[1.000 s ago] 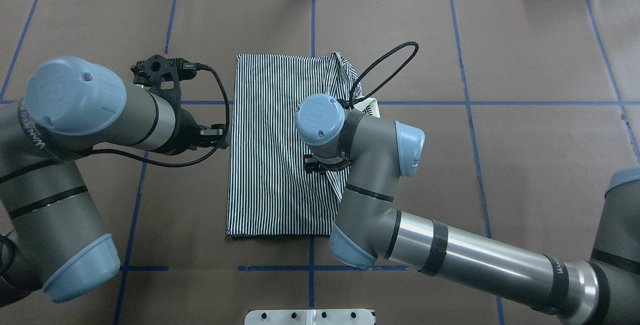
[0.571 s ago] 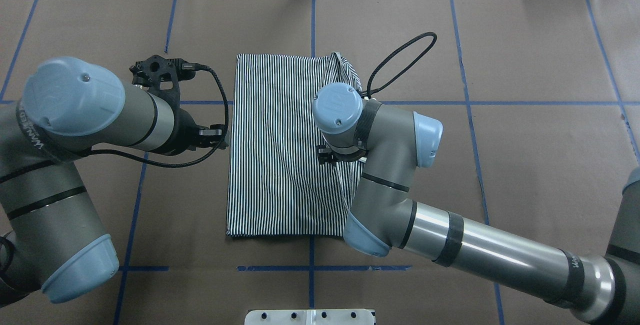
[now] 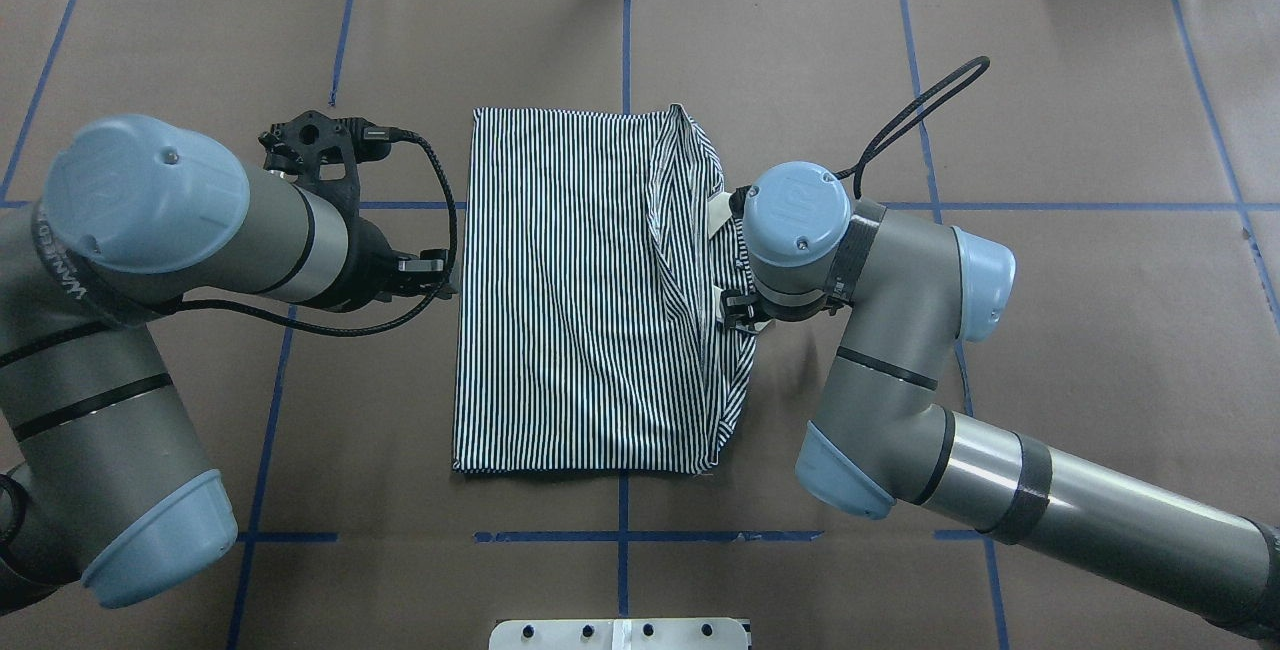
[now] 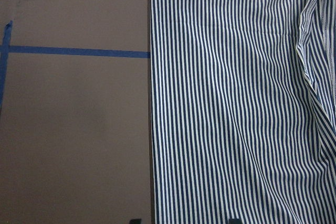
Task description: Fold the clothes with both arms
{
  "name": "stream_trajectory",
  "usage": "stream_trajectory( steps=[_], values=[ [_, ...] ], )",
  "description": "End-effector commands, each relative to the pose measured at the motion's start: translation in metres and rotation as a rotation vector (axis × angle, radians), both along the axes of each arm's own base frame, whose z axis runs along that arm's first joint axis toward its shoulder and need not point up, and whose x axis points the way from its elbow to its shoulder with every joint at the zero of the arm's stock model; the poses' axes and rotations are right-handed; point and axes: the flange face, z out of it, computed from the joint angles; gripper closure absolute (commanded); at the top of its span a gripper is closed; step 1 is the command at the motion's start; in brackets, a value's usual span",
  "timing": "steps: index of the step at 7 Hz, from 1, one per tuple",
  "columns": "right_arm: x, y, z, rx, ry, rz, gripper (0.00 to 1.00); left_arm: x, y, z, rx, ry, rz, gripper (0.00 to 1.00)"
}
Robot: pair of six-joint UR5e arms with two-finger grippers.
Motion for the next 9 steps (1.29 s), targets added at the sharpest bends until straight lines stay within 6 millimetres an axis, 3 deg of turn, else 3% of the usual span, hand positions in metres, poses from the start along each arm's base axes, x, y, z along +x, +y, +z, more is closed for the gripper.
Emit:
stream_trajectory(
  steps=[1,2,5,7,9],
  values=[
    [-0.018,-0.023,-0.041,0.014,-0.032,0.026,0.00,-0.002,0.001,-0.003,0.004,0.006,-0.001,0.37],
    [-0.049,-0.043,-0.072,0.006,-0.034,0.040,0.00,-0.006,0.003,-0.005,0.008,0.013,-0.001,0.37],
    [-0.098,-0.072,-0.107,-0.041,0.003,0.079,0.00,-0.007,0.003,-0.005,0.008,0.013,-0.003,0.37],
    [-0.112,-0.082,-0.084,-0.028,-0.010,0.075,0.00,-0.007,0.003,-0.005,0.009,0.011,-0.003,0.37],
    [-0.104,-0.091,-0.073,-0.033,0.002,0.081,0.00,-0.007,0.003,-0.005,0.009,0.011,-0.003,0.37]
  ],
)
